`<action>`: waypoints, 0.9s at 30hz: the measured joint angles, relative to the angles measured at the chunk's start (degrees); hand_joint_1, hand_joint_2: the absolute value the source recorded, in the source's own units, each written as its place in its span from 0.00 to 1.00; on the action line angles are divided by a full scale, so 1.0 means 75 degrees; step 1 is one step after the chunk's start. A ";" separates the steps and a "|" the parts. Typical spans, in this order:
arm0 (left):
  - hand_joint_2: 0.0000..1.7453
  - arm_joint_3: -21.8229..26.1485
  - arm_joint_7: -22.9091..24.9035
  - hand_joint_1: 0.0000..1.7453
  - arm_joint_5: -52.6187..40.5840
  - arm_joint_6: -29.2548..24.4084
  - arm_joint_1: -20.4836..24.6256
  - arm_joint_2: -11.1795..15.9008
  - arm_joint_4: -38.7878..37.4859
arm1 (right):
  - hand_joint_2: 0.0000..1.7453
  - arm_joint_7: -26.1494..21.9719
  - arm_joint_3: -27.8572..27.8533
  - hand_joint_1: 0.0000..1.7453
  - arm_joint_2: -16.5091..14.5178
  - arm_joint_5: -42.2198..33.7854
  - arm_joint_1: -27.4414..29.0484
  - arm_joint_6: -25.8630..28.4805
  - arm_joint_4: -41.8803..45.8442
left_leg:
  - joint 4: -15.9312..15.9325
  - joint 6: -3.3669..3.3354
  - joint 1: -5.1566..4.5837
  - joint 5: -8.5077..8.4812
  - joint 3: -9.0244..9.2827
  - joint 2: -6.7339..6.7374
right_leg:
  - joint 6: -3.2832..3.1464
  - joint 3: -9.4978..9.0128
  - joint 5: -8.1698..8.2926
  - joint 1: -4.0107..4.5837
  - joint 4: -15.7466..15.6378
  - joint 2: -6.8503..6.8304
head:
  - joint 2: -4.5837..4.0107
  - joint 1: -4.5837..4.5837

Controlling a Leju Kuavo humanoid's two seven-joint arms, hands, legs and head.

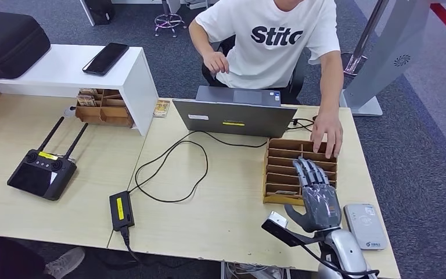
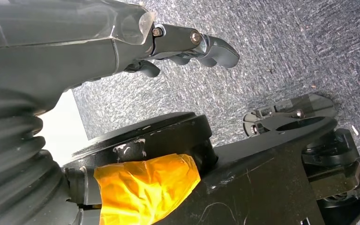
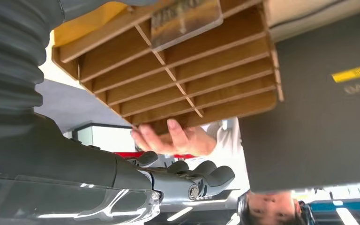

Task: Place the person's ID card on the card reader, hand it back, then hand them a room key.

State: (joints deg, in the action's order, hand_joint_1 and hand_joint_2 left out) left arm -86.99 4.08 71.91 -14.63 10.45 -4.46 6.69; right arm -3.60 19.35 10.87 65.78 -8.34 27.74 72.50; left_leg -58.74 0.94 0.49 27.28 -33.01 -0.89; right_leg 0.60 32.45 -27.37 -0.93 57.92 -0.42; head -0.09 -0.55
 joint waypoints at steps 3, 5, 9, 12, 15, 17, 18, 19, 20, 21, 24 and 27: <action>1.00 -0.0001 0.0001 0.00 0.0000 0.0003 0.0000 0.0000 0.0000 | 1.00 0.0036 0.0004 0.00 -0.0012 0.0025 -0.0038 -0.0004 -0.0268 | 0.0000 0.0000 0.0000 0.0000 0.0000 0.0000 | 0.0000 0.0000 0.0000 0.0000 0.0000 0.0000 | 0.0000 -0.0001; 1.00 -0.0001 0.0001 0.00 0.0001 0.0004 0.0000 0.0000 0.0000 | 1.00 0.0048 0.0005 0.00 -0.0022 0.0012 -0.0053 -0.0009 -0.0410 | 0.0000 0.0000 0.0000 0.0000 0.0000 0.0000 | 0.0000 0.0000 0.0000 0.0000 0.0000 0.0000 | 0.0000 0.0000; 1.00 -0.0004 0.0001 0.00 0.0009 0.0002 0.0000 0.0000 0.0000 | 1.00 0.0048 0.0005 0.00 -0.0037 -0.0035 -0.0063 -0.0017 -0.0599 | 0.0000 0.0000 0.0000 0.0000 0.0000 0.0000 | 0.0000 0.0000 0.0000 0.0000 0.0000 0.0000 | 0.0000 -0.0001; 1.00 -0.0004 0.0001 0.00 0.0012 0.0002 0.0000 0.0000 0.0000 | 1.00 0.0047 0.0005 0.00 -0.0049 -0.0044 -0.0065 -0.0020 -0.0710 | 0.0000 0.0000 0.0000 0.0000 0.0000 0.0000 | 0.0000 0.0000 0.0000 0.0000 0.0000 0.0000 | 0.0000 -0.0001; 1.00 -0.0004 0.0001 0.00 0.0012 0.0001 0.0000 0.0000 0.0000 | 1.00 0.0046 0.0005 0.00 -0.0066 -0.0048 -0.0067 -0.0020 -0.0791 | 0.0000 0.0000 0.0000 0.0000 0.0000 0.0000 | 0.0000 0.0000 0.0000 0.0000 0.0000 0.0000 | 0.0000 0.0000; 1.00 -0.0004 0.0001 0.00 0.0017 -0.0001 0.0000 0.0000 0.0000 | 1.00 0.0045 0.0005 0.00 -0.0077 -0.0063 -0.0068 -0.0020 -0.0841 | 0.0000 0.0000 0.0000 0.0000 0.0000 0.0000 | 0.0000 0.0000 0.0000 0.0000 0.0000 0.0000 | 0.0000 0.0000; 1.00 -0.0004 0.0001 0.00 0.0022 -0.0003 0.0000 0.0000 0.0000 | 1.00 0.0043 0.0005 0.00 -0.0085 -0.0080 -0.0069 -0.0020 -0.0868 | 0.0000 0.0000 0.0000 0.0000 0.0000 0.0000 | 0.0000 0.0000 0.0000 0.0000 0.0000 0.0000 | 0.0000 0.0000; 1.00 -0.0004 0.0001 0.00 0.0027 -0.0004 0.0000 0.0000 0.0000 | 1.00 0.0039 0.0004 0.00 -0.0093 -0.0096 -0.0070 -0.0020 -0.0895 | 0.0000 0.0000 0.0000 0.0000 0.0000 0.0000 | 0.0000 0.0000 0.0000 0.0000 0.0000 0.0000 | 0.0000 -0.0001; 1.00 -0.0004 0.0001 0.00 0.0031 -0.0004 0.0000 0.0000 0.0000 | 1.00 0.0033 0.0004 0.00 -0.0098 -0.0110 -0.0070 -0.0020 -0.0922 | 0.0000 0.0000 0.0000 0.0000 0.0000 0.0000 | 0.0000 0.0000 0.0000 0.0000 0.0000 0.0000 | 0.0000 -0.0001; 1.00 -0.0004 0.0001 0.00 0.0033 -0.0005 0.0000 0.0000 0.0000 | 1.00 0.0027 0.0003 0.00 -0.0104 -0.0122 -0.0071 -0.0020 -0.0948 | 0.0000 0.0000 0.0000 0.0000 0.0000 0.0000 | 0.0000 0.0000 0.0000 0.0000 0.0000 0.0000 | 0.0000 -0.0001; 1.00 -0.0004 0.0001 0.00 0.0035 -0.0007 0.0000 0.0000 0.0000 | 1.00 0.0020 0.0002 0.00 -0.0115 -0.0129 -0.0071 -0.0020 -0.1005 | 0.0000 0.0000 0.0000 0.0000 0.0000 0.0000 | 0.0000 0.0000 0.0000 0.0000 0.0000 0.0000 | 0.0000 0.0000; 1.00 -0.0004 0.0001 0.00 0.0035 -0.0008 0.0000 0.0000 0.0000 | 1.00 0.0019 0.0002 0.00 -0.0123 -0.0130 -0.0071 -0.0020 -0.1037 | 0.0000 0.0000 0.0000 0.0000 0.0000 0.0000 | 0.0000 0.0001 0.0000 0.0000 0.0000 0.0000 | 0.0000 0.0000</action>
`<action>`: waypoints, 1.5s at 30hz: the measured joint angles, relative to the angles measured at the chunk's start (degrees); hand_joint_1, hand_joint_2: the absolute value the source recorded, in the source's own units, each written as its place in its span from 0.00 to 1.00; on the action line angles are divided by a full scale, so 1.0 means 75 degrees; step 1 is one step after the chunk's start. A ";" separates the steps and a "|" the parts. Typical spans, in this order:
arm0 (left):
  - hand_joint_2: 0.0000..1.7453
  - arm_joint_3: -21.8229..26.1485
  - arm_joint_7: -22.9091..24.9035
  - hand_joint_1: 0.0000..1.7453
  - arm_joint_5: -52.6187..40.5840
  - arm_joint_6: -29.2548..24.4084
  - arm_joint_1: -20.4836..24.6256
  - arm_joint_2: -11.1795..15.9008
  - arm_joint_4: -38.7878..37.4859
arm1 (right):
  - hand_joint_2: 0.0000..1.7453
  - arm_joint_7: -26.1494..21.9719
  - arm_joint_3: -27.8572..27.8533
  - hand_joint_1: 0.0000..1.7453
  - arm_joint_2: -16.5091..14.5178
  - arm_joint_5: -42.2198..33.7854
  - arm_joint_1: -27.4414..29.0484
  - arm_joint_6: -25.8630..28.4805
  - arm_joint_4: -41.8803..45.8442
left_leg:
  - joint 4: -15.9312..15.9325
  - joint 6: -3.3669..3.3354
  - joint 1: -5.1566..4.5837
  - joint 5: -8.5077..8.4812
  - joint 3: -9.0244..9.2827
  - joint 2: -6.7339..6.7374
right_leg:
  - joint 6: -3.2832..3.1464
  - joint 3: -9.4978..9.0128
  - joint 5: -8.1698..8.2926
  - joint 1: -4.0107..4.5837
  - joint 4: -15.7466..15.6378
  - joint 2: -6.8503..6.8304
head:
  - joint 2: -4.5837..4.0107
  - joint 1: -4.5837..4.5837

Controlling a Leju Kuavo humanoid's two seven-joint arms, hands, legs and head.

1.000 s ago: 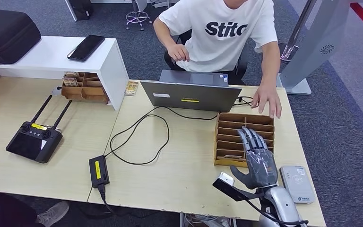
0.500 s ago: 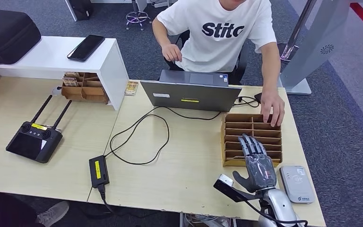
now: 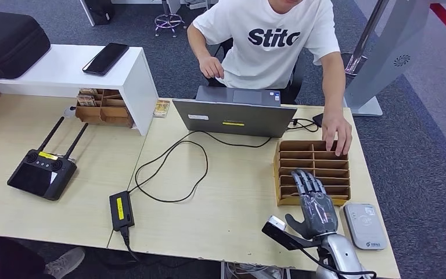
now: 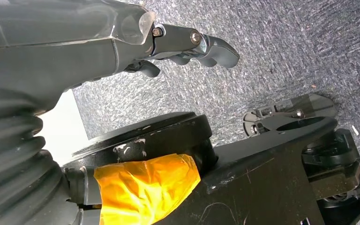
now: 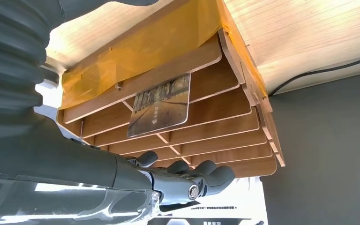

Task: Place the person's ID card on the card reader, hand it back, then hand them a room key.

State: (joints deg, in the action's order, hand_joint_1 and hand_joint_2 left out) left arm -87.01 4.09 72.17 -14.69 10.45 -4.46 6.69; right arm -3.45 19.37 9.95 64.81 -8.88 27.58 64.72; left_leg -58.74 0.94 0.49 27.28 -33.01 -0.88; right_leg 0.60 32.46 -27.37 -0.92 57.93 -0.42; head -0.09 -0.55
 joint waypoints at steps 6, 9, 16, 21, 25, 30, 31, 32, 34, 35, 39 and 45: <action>1.00 0.0000 -0.0003 0.00 0.0015 -0.0001 -0.0001 0.0000 0.0000 | 1.00 -0.0001 -0.0078 0.00 -0.0004 -0.0021 -0.0006 0.0052 -0.0043 | 0.0000 0.0000 0.0000 0.0000 0.0001 0.0000 | 0.0000 0.0000 0.0000 0.0000 0.0000 0.0000 | 0.0000 -0.0001; 1.00 -0.0003 -0.0003 0.00 0.0059 -0.0007 -0.0005 0.0000 0.0000 | 1.00 0.0025 -0.0243 0.00 -0.0002 -0.0061 -0.0013 0.0136 -0.0036 | 0.0000 0.0000 0.0000 0.0000 0.0001 0.0000 | 0.0000 0.0000 0.0000 0.0000 0.0000 0.0000 | 0.0000 0.0000; 1.00 -0.0015 -0.0003 0.00 0.0114 -0.0007 -0.0005 0.0000 0.0000 | 1.00 -0.0033 -0.0691 0.00 0.0060 -0.0079 -0.0013 0.0163 0.0136 | 0.0000 0.0000 -0.0001 0.0000 0.0003 0.0001 | 0.0000 0.0000 0.0000 -0.0001 0.0000 0.0001 | 0.0000 -0.0001; 1.00 -0.0015 -0.0004 0.00 0.0114 -0.0008 -0.0005 0.0000 0.0000 | 1.00 -0.0041 -0.0823 0.00 0.0092 -0.0079 -0.0010 0.0184 0.0199 | 0.0000 0.0000 0.0000 0.0000 0.0004 0.0002 | 0.0000 0.0000 0.0000 0.0000 0.0000 0.0002 | 0.0000 -0.0001; 1.00 -0.0018 -0.0015 0.00 0.0121 -0.0008 -0.0005 0.0000 0.0000 | 1.00 -0.0042 -0.0934 0.00 0.0101 -0.0077 -0.0010 0.0246 0.0251 | 0.0000 0.0000 0.0000 0.0000 0.0004 0.0001 | 0.0000 0.0000 0.0000 0.0000 0.0000 0.0001 | 0.0000 -0.0001; 1.00 -0.0020 -0.0016 0.00 0.0128 0.0001 -0.0006 0.0001 0.0000 | 1.00 -0.0063 -0.1091 0.00 0.0115 -0.0073 -0.0011 0.0270 0.0285 | 0.0000 0.0000 0.0000 0.0000 0.0003 0.0002 | 0.0000 0.0000 0.0000 0.0000 0.0000 0.0002 | 0.0000 -0.0001; 1.00 -0.0020 -0.0017 0.00 0.0128 0.0006 -0.0006 0.0003 0.0000 | 1.00 -0.0066 -0.1108 0.00 0.0116 -0.0073 -0.0011 0.0271 0.0287 | 0.0000 0.0000 0.0000 0.0000 0.0003 0.0002 | 0.0000 0.0000 0.0000 0.0000 0.0000 0.0002 | 0.0000 0.0000; 1.00 -0.0020 -0.0017 0.00 0.0128 0.0010 -0.0006 0.0005 0.0000 | 1.00 -0.0067 -0.1117 0.00 0.0116 -0.0073 -0.0011 0.0272 0.0288 | 0.0000 0.0000 0.0000 0.0000 0.0002 0.0002 | 0.0000 0.0000 0.0000 0.0000 0.0000 0.0002 | 0.0000 0.0000; 1.00 -0.0020 -0.0017 0.00 0.0128 0.0016 -0.0005 0.0008 0.0000 | 1.00 -0.0067 -0.1123 0.00 0.0116 -0.0073 -0.0011 0.0273 0.0289 | 0.0000 0.0000 0.0000 0.0000 0.0003 0.0002 | 0.0000 0.0000 0.0001 0.0000 0.0000 0.0002 | 0.0000 0.0000; 1.00 -0.0020 -0.0017 0.00 0.0128 0.0017 -0.0005 0.0009 0.0000 | 1.00 -0.0067 -0.1124 0.00 0.0116 -0.0073 -0.0011 0.0275 0.0289 | 0.0000 0.0000 0.0000 0.0000 0.0003 0.0002 | 0.0000 0.0000 0.0001 0.0000 0.0000 0.0002 | 0.0000 0.0000; 1.00 -0.0020 -0.0017 0.00 0.0128 0.0018 -0.0005 0.0009 0.0000 | 1.00 -0.0067 -0.1125 0.00 0.0116 -0.0073 -0.0010 0.0277 0.0289 | 0.0000 0.0000 0.0000 0.0000 0.0003 0.0003 | 0.0000 0.0000 0.0001 0.0000 0.0000 0.0002 | 0.0000 0.0000; 1.00 -0.0020 -0.0017 0.00 0.0128 0.0013 -0.0005 0.0007 0.0000 | 1.00 -0.0067 -0.1125 0.00 0.0116 -0.0075 -0.0009 0.0276 0.0289 | 0.0000 0.0000 0.0000 0.0000 0.0004 0.0002 | 0.0000 0.0000 0.0000 0.0000 0.0000 0.0002 | 0.0000 0.0000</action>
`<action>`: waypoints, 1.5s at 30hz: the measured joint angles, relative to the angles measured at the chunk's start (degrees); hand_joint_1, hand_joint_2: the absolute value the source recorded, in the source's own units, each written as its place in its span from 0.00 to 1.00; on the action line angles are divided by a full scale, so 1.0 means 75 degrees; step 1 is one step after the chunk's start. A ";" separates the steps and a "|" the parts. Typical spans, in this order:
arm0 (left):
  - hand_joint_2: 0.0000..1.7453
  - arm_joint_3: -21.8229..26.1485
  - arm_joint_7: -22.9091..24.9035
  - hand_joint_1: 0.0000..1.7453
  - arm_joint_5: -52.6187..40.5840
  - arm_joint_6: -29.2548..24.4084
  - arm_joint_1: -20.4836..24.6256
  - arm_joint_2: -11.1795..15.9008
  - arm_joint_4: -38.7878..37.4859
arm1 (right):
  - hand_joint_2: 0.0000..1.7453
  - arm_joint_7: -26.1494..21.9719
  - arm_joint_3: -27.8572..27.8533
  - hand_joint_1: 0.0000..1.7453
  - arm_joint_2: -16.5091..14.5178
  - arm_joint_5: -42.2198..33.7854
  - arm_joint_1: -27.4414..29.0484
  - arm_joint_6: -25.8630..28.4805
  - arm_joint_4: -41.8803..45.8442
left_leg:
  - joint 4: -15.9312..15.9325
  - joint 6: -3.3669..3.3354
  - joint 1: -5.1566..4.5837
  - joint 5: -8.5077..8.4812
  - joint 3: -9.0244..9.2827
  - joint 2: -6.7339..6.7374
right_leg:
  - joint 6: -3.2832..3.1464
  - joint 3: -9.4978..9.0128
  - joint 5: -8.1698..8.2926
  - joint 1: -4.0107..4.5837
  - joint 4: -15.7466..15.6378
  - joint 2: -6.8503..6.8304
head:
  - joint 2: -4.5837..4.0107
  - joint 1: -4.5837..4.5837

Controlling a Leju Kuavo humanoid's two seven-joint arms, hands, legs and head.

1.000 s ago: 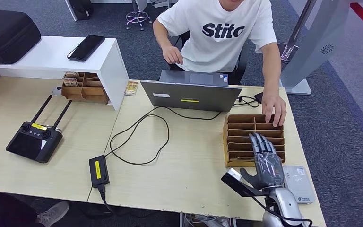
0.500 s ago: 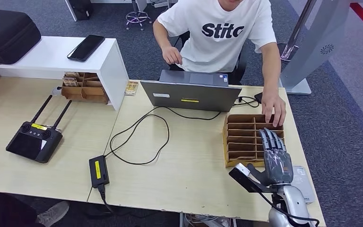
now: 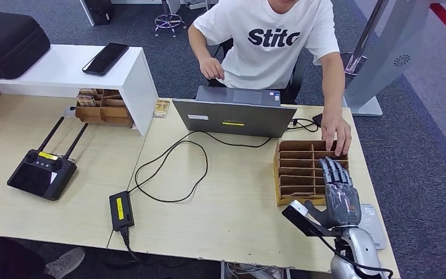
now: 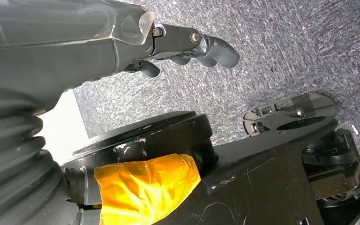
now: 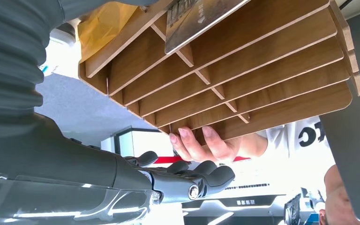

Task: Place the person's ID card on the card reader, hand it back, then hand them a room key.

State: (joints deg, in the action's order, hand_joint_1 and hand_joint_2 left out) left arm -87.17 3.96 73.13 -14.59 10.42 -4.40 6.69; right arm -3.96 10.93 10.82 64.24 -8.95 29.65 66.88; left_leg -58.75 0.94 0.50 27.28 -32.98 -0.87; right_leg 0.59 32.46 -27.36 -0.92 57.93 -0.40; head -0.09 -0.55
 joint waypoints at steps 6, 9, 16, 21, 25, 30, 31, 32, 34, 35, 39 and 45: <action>1.00 0.0000 0.0001 0.00 -0.0001 -0.0019 0.0000 -0.0007 0.0000 | 1.00 -0.0104 0.0000 0.00 -0.0003 -0.0115 0.0000 0.0001 -0.0036 | 0.0000 0.0000 0.0000 0.0000 -0.0001 0.0000 | 0.0000 0.0000 0.0000 0.0000 0.0000 0.0000 | 0.0000 0.0000; 1.00 -0.0001 0.0007 0.00 -0.0004 -0.0021 0.0001 -0.0007 0.0000 | 1.00 -0.0168 0.0000 0.00 -0.0022 -0.0156 0.0000 0.0000 -0.0087 | 0.0000 0.0000 0.0000 0.0000 -0.0001 -0.0001 | 0.0000 0.0000 0.0000 0.0000 0.0000 0.0000 | 0.0000 0.0000; 1.00 -0.0001 0.0008 0.00 -0.0033 -0.0018 0.0003 -0.0010 0.0000 | 1.00 -0.0274 0.0063 0.00 -0.0198 -0.0155 0.0000 -0.0033 -0.0156 | 0.0000 0.0000 0.0000 0.0000 -0.0001 -0.0001 | 0.0000 0.0000 0.0000 0.0000 0.0001 0.0000 | 0.0000 -0.0001; 1.00 -0.0001 0.0008 0.00 -0.0042 -0.0019 0.0003 -0.0010 0.0000 | 1.00 -0.0281 0.0157 0.00 -0.0344 -0.0165 -0.0005 -0.0035 -0.0249 | 0.0000 0.0000 0.0001 0.0000 -0.0002 -0.0002 | 0.0000 0.0000 0.0000 0.0000 0.0002 -0.0001 | 0.0000 -0.0001; 1.00 -0.0003 0.0016 0.00 -0.0047 -0.0021 0.0005 -0.0010 0.0000 | 1.00 -0.0294 0.0234 0.00 -0.0379 -0.0211 -0.0010 -0.0023 -0.0324 | 0.0000 0.0000 0.0000 0.0000 -0.0003 -0.0002 | 0.0000 -0.0001 0.0000 0.0000 0.0001 -0.0001 | 0.0000 0.0000; 1.00 -0.0003 0.0017 0.00 -0.0047 -0.0021 0.0005 -0.0008 0.0000 | 1.00 -0.0294 0.0252 0.00 -0.0396 -0.0222 -0.0011 -0.0023 -0.0349 | 0.0000 0.0000 -0.0001 0.0000 -0.0003 -0.0002 | 0.0000 -0.0001 0.0000 -0.0001 0.0001 -0.0001 | 0.0000 0.0000; 1.00 -0.0002 0.0017 0.00 -0.0047 -0.0022 0.0005 -0.0007 0.0000 | 1.00 -0.0294 0.0254 0.00 -0.0398 -0.0222 -0.0011 -0.0023 -0.0353 | 0.0000 0.0000 -0.0001 0.0000 -0.0003 -0.0002 | 0.0000 -0.0001 0.0000 -0.0001 0.0001 -0.0001 | 0.0000 0.0000; 1.00 -0.0002 0.0017 0.00 -0.0047 -0.0023 0.0005 -0.0007 0.0000 | 1.00 -0.0294 0.0256 0.00 -0.0399 -0.0222 -0.0011 -0.0023 -0.0358 | 0.0000 0.0000 -0.0001 0.0000 -0.0003 -0.0002 | 0.0000 -0.0001 0.0000 -0.0001 0.0001 -0.0001 | 0.0000 -0.0001; 1.00 -0.0002 0.0017 0.00 -0.0047 -0.0024 0.0005 -0.0008 0.0000 | 1.00 -0.0294 0.0259 0.00 -0.0401 -0.0227 -0.0011 -0.0023 -0.0372 | 0.0000 0.0000 0.0000 0.0000 -0.0003 -0.0002 | 0.0000 0.0000 0.0000 0.0000 0.0001 -0.0001 | 0.0000 -0.0001; 1.00 -0.0002 0.0017 0.00 -0.0046 -0.0024 0.0004 -0.0009 0.0000 | 1.00 -0.0294 0.0259 0.00 -0.0401 -0.0231 -0.0011 -0.0024 -0.0384 | 0.0000 0.0000 0.0000 0.0000 -0.0002 -0.0002 | 0.0000 0.0000 0.0000 0.0000 0.0001 -0.0001 | 0.0000 -0.0001; 1.00 -0.0003 0.0017 0.00 -0.0041 -0.0021 0.0005 -0.0010 0.0000 | 1.00 -0.0278 0.0259 0.03 -0.0402 -0.0253 -0.0011 -0.0023 -0.0452 | 0.0000 0.0000 0.0000 0.0000 -0.0002 -0.0002 | 0.0000 0.0000 0.0000 0.0000 0.0001 -0.0001 | 0.0000 -0.0001; 1.00 -0.0001 -0.0006 0.00 -0.0017 -0.0021 0.0003 -0.0010 0.0000 | 1.00 -0.0271 0.0259 0.79 -0.0402 -0.0337 -0.0011 -0.0005 -0.0546 | 0.0000 0.0000 0.0000 -0.0001 -0.0002 -0.0001 | 0.0000 0.0000 0.0000 0.0000 0.0001 -0.0001 | 0.0000 0.0000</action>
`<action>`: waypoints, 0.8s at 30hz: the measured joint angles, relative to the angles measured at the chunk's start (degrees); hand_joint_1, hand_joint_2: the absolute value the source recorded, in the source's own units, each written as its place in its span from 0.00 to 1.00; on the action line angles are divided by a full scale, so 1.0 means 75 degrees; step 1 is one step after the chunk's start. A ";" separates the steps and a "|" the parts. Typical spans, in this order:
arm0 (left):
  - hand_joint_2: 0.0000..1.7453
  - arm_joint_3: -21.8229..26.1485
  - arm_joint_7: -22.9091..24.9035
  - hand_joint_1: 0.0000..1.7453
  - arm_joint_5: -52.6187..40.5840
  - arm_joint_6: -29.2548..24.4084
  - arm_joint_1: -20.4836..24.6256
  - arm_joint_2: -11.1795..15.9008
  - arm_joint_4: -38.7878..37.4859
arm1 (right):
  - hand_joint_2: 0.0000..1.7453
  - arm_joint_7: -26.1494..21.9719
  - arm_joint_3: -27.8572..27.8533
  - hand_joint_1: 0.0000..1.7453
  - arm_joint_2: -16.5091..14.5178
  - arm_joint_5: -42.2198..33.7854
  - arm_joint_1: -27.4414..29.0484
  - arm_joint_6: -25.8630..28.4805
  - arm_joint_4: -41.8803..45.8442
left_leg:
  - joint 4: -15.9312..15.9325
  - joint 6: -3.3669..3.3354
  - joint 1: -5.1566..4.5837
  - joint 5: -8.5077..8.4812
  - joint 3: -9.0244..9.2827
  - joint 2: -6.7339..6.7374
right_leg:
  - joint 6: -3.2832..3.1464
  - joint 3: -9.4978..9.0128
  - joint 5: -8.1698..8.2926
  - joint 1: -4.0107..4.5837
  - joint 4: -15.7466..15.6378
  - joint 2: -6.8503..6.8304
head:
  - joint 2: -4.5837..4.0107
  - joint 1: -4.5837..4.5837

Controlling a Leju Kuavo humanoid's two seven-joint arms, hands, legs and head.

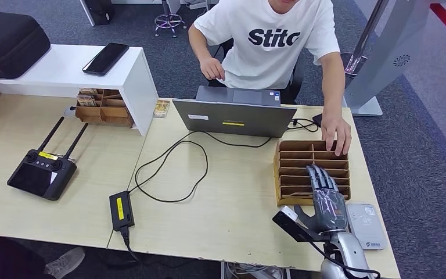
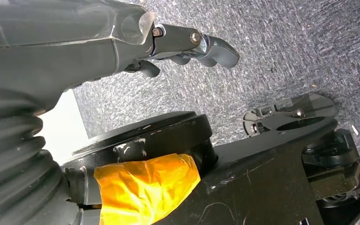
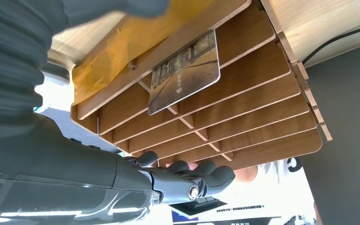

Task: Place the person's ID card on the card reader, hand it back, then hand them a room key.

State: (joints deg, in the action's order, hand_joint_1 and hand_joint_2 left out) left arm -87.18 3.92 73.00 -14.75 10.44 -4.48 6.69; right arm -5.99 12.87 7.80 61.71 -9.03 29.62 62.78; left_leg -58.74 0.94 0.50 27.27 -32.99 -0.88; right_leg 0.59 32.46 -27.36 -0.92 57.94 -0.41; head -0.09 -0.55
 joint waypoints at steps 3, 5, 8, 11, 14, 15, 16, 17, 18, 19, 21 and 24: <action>1.00 -0.0001 -0.0009 0.00 0.0012 0.0000 -0.0001 0.0000 0.0000 | 1.00 0.0000 0.0000 0.89 0.0000 0.0001 0.0000 0.0020 -0.0009 | 0.0000 0.0000 0.0000 0.0000 0.0000 0.0000 | 0.0000 0.0000 0.0000 0.0000 0.0000 0.0000 | 0.0000 -0.0001; 1.00 -0.0001 -0.0009 0.00 0.0017 0.0000 -0.0002 0.0000 0.0000 | 1.00 0.0000 0.0000 0.98 0.0000 0.0007 0.0000 0.0029 -0.0011 | 0.0000 0.0000 0.0000 0.0000 0.0000 0.0000 | 0.0000 0.0000 0.0000 0.0000 0.0000 0.0000 | 0.0000 -0.0001; 1.00 -0.0001 -0.0007 0.00 0.0021 0.0000 -0.0004 0.0000 0.0000 | 1.00 0.0000 0.0000 1.00 0.0000 0.0023 0.0000 0.0030 -0.0013 | 0.0000 0.0000 0.0000 0.0000 0.0000 0.0000 | 0.0000 0.0000 0.0000 0.0000 0.0000 0.0000 | 0.0000 -0.0001; 1.00 -0.0001 0.0005 0.00 0.0024 0.0000 -0.0003 0.0000 0.0000 | 1.00 0.0001 -0.0002 1.00 0.0000 0.0027 0.0000 0.0038 -0.0012 | 0.0000 0.0000 0.0000 0.0000 0.0001 0.0000 | 0.0000 0.0000 0.0000 0.0000 0.0000 0.0000 | 0.0000 0.0000; 1.00 -0.0001 0.0008 0.00 0.0026 0.0000 -0.0002 0.0000 0.0000 | 1.00 0.0003 -0.0009 1.00 0.0000 0.0042 -0.0002 0.0059 -0.0010 | 0.0000 0.0000 0.0000 0.0000 0.0001 0.0000 | 0.0000 0.0000 0.0000 0.0000 0.0000 0.0000 | 0.0000 0.0000; 1.00 -0.0001 0.0008 0.00 0.0026 0.0000 -0.0002 0.0000 0.0000 | 1.00 0.0002 -0.0011 1.00 0.0000 0.0058 -0.0002 0.0065 -0.0010 | 0.0000 0.0000 0.0000 0.0000 0.0001 0.0000 | 0.0000 0.0000 0.0000 0.0000 0.0000 0.0000 | 0.0000 0.0000; 1.00 -0.0001 0.0008 0.00 0.0026 -0.0001 -0.0002 0.0000 0.0000 | 1.00 0.0001 -0.0012 1.00 0.0000 0.0077 -0.0002 0.0071 -0.0009 | 0.0000 0.0000 0.0000 0.0000 0.0001 0.0000 | 0.0000 0.0000 0.0000 0.0000 0.0000 0.0000 | 0.0000 0.0000; 1.00 -0.0001 0.0008 0.00 0.0026 -0.0001 -0.0002 0.0000 0.0000 | 1.00 0.0001 -0.0012 1.00 0.0000 0.0096 -0.0002 0.0079 -0.0007 | 0.0000 0.0000 0.0000 0.0000 0.0001 0.0000 | 0.0000 0.0000 0.0000 0.0000 0.0000 0.0000 | 0.0000 0.0000; 1.00 -0.0001 0.0008 0.00 0.0026 -0.0003 -0.0002 0.0000 0.0000 | 1.00 0.0000 -0.0012 1.00 0.0000 0.0114 -0.0002 0.0094 0.0000 | 0.0000 0.0000 0.0000 0.0000 0.0000 0.0000 | 0.0000 0.0000 0.0000 0.0000 0.0000 0.0000 | 0.0000 0.0000; 1.00 -0.0001 0.0008 0.00 0.0026 -0.0005 -0.0002 0.0000 0.0000 | 1.00 0.0000 -0.0011 1.00 0.0000 0.0128 -0.0001 0.0112 0.0015 | 0.0000 0.0000 0.0000 0.0000 0.0000 0.0000 | 0.0000 0.0000 0.0000 0.0000 0.0000 0.0000 | 0.0000 0.0000; 1.00 -0.0001 0.0008 0.00 0.0027 -0.0008 -0.0003 0.0000 0.0000 | 1.00 0.0000 -0.0009 1.00 0.0000 0.0146 0.0000 0.0153 0.0080 | 0.0000 0.0000 0.0000 0.0000 0.0000 0.0000 | 0.0000 0.0000 0.0000 0.0000 0.0000 0.0000 | 0.0000 -0.0001; 1.00 -0.0001 0.0008 0.00 0.0028 -0.0009 -0.0002 0.0000 0.0000 | 1.00 -0.0001 -0.0007 1.00 0.0000 0.0161 0.0002 0.0175 0.0251 | 0.0000 0.0000 0.0000 0.0000 0.0000 0.0000 | 0.0000 0.0000 0.0000 0.0000 0.0000 0.0000 | 0.0000 -0.0001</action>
State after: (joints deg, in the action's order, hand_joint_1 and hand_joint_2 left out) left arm -87.19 3.98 73.21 -14.82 10.43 -4.48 6.69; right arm -5.99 12.82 7.80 62.92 -9.01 30.93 64.67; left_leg -58.74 0.94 0.50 27.27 -32.99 -0.87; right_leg 0.59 32.46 -27.36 -0.92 57.93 -0.41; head -0.09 -0.56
